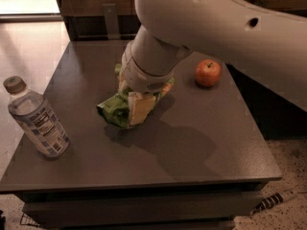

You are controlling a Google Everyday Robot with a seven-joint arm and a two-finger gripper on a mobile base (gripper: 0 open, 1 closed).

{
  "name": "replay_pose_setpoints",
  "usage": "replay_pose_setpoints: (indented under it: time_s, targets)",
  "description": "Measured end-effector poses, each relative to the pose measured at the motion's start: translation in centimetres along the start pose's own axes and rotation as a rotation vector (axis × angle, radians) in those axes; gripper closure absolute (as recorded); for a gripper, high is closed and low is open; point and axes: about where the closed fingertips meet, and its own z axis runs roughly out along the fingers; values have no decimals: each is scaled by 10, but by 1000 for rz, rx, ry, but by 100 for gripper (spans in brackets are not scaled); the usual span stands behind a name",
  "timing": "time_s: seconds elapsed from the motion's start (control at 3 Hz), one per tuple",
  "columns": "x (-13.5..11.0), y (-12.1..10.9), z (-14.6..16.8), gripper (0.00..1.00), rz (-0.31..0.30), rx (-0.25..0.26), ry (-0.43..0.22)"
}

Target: Move green rice chip bag near blue plastic bottle

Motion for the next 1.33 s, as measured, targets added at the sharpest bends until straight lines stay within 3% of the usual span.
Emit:
replay_pose_setpoints:
  time_s: [0.33, 0.67, 1.0, 1.33]
  targets:
    - [-16, 19, 7, 100, -91, -59, 15]
    - [-54, 34, 16, 100, -257, -135, 32]
    - [-79, 37, 23, 100, -359, -179, 45]
    - [-81, 37, 21, 76, -365, -176, 47]
